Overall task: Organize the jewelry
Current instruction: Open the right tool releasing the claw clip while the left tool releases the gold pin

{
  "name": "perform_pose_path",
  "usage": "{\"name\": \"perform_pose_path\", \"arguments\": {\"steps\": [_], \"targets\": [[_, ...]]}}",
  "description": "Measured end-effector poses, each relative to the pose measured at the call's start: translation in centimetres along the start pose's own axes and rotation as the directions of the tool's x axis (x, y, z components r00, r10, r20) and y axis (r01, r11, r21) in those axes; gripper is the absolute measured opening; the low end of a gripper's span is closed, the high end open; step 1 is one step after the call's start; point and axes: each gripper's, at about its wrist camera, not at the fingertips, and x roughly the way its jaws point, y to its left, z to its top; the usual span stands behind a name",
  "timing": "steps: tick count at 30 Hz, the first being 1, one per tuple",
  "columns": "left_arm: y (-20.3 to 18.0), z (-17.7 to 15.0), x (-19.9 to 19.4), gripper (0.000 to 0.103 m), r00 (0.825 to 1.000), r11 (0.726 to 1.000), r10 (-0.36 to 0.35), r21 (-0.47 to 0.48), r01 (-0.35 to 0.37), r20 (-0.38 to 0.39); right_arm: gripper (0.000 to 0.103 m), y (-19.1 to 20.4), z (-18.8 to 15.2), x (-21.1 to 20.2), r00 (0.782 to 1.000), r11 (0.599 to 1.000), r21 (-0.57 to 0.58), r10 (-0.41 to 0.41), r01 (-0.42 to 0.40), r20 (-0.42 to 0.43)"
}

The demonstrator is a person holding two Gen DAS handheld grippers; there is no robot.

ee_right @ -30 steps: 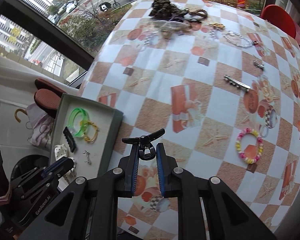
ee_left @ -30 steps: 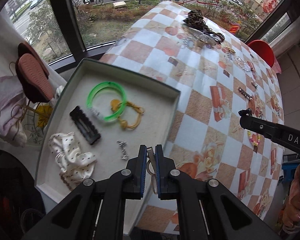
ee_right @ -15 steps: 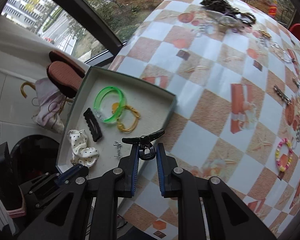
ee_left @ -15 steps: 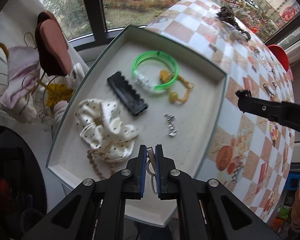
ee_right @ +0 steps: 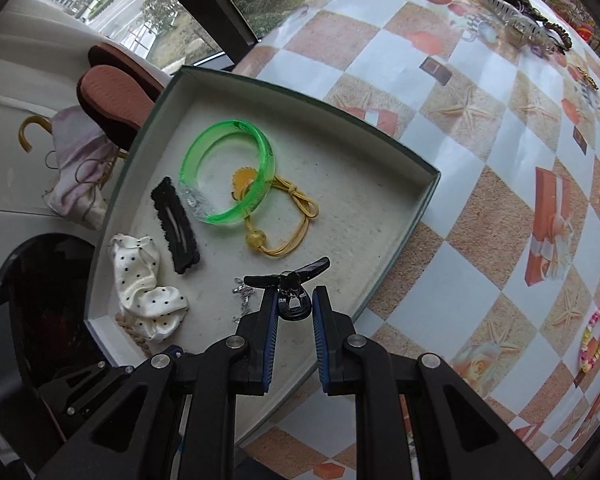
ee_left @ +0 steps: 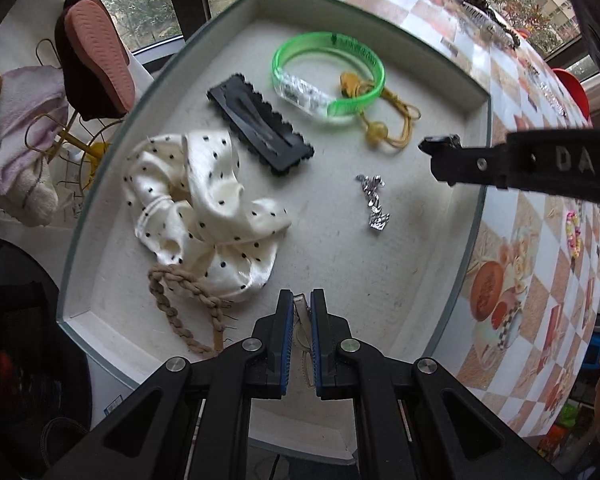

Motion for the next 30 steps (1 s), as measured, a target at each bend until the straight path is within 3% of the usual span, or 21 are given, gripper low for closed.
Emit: {"name": "perform_pose_path", "arguments": {"steps": [15,17,24,30], "targets": [[-0.8,-0.1,0.9,0.012,0.999,0.999,0.041,0.009,-0.041,-0.011,0.021,0.4,0.9,2.3,0.998,0.999,-0.021,-0.027,0.026,-0.058],[-0.9,-0.1,0.8,0.012,0.999,0.999,0.048,0.012,-0.048,-0.013,0.025,0.4,0.9,2.3,0.998,1.000,-0.022,-0.007,0.006,-0.064],[-1.2,-0.1,0.5,0.012,0.997,0.997,0.076,0.009,-0.076,-0.014,0.055,1.2,1.3,1.2,0.999,0.999,-0.026,0.040,-0.041,-0.033],[-1.6,-0.2,-0.2,0.012,0.995,0.995,0.101,0.015,-0.101,-0.007,0.061,0.9,0.7,-0.7,0.997,0.997,0.010,0.075,-0.075,0.013]]}}
